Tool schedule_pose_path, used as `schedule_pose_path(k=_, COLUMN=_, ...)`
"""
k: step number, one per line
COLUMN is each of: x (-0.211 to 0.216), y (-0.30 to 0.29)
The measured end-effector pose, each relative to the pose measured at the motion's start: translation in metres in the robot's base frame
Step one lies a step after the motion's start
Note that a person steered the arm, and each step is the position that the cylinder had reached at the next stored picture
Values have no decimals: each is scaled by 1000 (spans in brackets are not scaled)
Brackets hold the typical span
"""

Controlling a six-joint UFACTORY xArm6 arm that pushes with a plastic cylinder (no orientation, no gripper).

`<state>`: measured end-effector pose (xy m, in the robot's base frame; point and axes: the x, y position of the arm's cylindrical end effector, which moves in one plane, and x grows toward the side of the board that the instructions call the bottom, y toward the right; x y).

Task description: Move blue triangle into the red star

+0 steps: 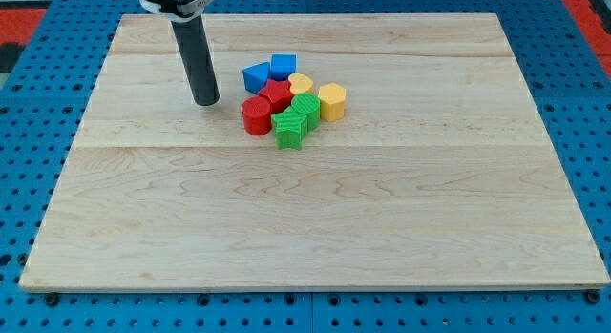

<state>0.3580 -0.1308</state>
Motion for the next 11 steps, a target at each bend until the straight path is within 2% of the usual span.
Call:
schedule_pose_path(k=1, x=-57, y=0)
schedule_pose_path(k=6, x=-58, y=41)
schedule_pose_path(k=11, x=-28, y=44)
